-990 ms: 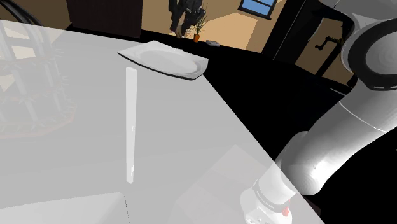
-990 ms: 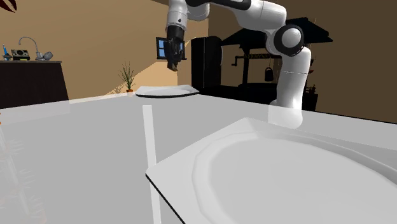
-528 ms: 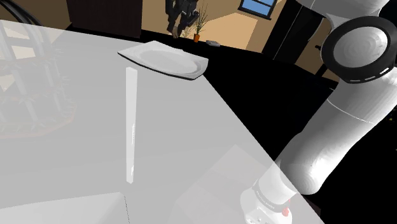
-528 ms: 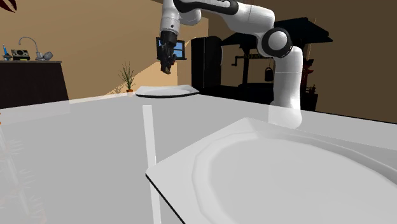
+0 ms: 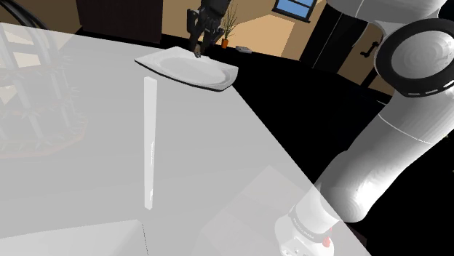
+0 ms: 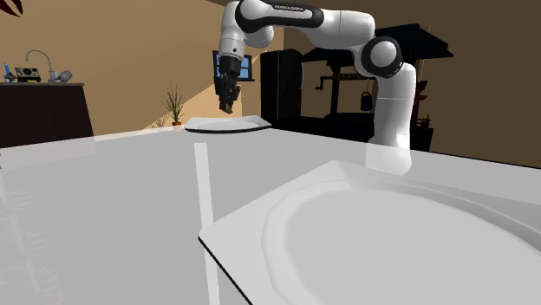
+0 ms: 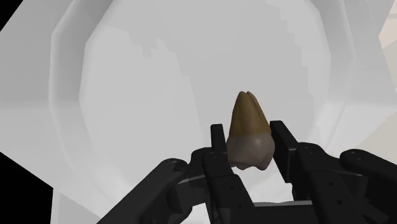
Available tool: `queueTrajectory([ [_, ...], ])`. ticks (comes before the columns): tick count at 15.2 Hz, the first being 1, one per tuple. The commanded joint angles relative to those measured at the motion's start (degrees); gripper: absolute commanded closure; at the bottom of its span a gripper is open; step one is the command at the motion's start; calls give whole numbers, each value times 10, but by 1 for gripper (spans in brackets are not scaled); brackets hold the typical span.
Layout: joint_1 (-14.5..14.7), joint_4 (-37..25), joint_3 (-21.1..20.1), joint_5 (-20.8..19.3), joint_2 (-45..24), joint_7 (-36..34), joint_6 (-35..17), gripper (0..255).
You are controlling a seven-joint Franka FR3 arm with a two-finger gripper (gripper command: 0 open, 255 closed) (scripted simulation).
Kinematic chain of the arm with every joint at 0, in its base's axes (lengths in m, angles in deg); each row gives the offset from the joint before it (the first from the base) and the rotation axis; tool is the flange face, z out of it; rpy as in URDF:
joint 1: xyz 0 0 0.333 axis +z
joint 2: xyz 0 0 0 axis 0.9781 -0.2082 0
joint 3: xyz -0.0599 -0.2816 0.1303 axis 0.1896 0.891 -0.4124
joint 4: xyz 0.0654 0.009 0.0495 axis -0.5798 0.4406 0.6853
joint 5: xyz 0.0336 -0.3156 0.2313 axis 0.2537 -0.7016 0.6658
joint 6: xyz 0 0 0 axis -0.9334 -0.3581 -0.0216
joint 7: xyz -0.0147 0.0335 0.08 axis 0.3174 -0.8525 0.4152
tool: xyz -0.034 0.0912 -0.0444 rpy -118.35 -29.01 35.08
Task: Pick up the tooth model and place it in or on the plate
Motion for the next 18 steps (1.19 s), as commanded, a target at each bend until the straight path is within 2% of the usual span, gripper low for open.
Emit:
queueTrajectory([
  [1, 0, 24, 0, 0, 7, 4, -17, 255],
  [4, 1, 55, -1, 1, 13, 9, -41, 255],
  [12, 1, 55, -1, 1, 13, 9, -41, 255],
  [13, 1, 55, -1, 1, 13, 9, -41, 0],
  [18, 1, 55, -1, 1, 13, 9, -41, 0],
])
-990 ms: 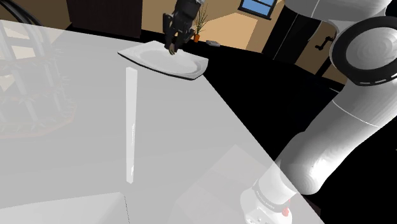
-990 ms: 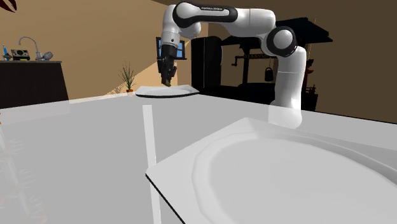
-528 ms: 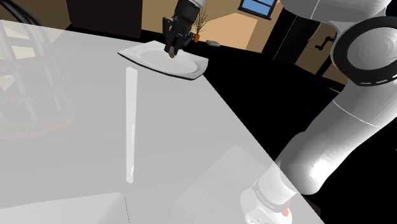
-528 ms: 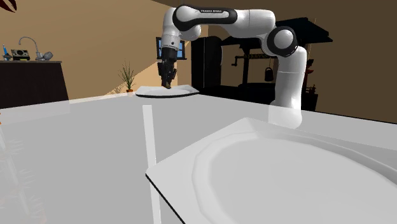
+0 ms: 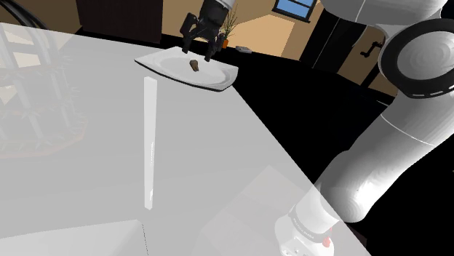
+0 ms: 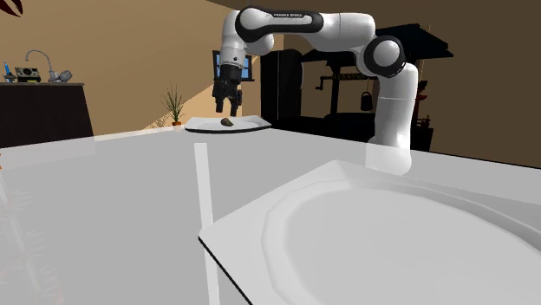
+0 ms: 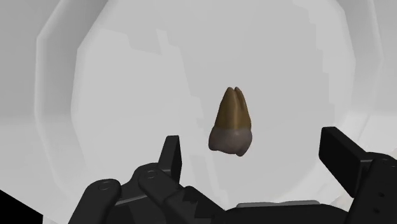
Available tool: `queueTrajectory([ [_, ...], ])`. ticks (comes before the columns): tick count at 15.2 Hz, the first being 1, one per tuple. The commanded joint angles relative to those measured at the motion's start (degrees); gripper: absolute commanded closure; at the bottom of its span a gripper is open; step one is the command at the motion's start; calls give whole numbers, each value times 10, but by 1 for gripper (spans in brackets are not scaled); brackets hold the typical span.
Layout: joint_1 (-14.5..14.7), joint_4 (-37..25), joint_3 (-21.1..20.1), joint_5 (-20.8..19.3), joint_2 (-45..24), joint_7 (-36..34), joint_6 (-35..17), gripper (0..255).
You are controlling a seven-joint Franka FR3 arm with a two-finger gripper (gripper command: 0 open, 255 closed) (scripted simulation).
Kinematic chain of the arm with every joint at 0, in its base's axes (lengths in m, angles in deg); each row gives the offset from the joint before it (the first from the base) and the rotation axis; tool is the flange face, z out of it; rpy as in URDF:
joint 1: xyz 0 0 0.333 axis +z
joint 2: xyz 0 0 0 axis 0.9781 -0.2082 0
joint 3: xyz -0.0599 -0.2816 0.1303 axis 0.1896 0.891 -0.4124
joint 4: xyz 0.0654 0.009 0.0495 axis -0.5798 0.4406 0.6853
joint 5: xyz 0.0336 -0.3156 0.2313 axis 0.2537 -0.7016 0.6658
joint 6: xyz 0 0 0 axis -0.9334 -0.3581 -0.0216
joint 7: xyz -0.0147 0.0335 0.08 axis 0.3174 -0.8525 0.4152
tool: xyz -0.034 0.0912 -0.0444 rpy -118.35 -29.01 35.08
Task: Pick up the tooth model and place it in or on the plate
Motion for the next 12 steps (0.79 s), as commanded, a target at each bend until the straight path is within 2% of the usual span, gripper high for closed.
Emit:
queueTrajectory([
  [1, -2, -22, 2, 0, -3, -1, 20, 0],
  [4, -8, -91, 8, 0, -16, -4, 77, 0],
  [12, -8, -91, 8, 0, -16, -4, 77, 0],
])
